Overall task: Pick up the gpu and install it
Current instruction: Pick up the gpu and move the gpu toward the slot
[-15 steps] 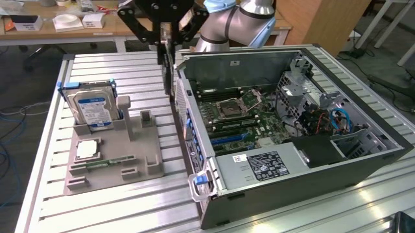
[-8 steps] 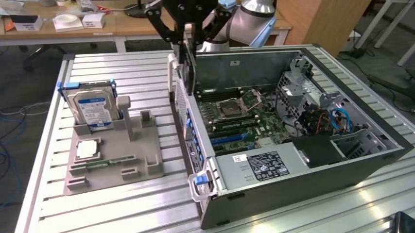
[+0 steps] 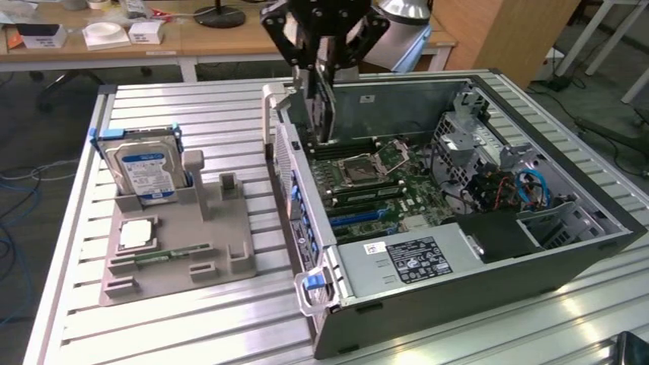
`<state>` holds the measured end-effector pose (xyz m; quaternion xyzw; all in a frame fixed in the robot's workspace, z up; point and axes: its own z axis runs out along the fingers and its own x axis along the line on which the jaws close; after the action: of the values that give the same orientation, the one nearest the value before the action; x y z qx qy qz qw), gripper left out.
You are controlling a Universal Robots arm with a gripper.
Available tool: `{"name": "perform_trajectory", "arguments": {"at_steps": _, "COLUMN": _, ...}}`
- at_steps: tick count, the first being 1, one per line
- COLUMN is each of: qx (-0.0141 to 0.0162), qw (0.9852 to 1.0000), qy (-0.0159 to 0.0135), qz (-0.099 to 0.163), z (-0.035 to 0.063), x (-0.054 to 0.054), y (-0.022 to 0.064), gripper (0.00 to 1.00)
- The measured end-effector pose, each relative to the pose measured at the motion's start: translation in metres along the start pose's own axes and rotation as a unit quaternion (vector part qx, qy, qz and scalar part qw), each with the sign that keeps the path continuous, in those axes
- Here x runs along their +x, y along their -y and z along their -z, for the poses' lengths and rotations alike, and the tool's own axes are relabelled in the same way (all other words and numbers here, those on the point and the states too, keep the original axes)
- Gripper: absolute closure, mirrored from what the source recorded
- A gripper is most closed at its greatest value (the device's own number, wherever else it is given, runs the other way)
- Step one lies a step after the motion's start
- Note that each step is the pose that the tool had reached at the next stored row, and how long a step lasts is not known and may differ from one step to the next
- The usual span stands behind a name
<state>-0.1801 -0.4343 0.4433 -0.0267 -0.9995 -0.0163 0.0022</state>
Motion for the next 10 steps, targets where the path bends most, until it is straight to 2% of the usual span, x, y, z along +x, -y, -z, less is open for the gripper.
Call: {"name": "perform_trajectory", "arguments": {"at_steps": 10, "qx": 0.0, "qw": 1.0, "qy": 0.0, "qz": 0.0, "z": -0.0013, "x": -0.045, "y": -0.0024, "gripper": 0.74}}
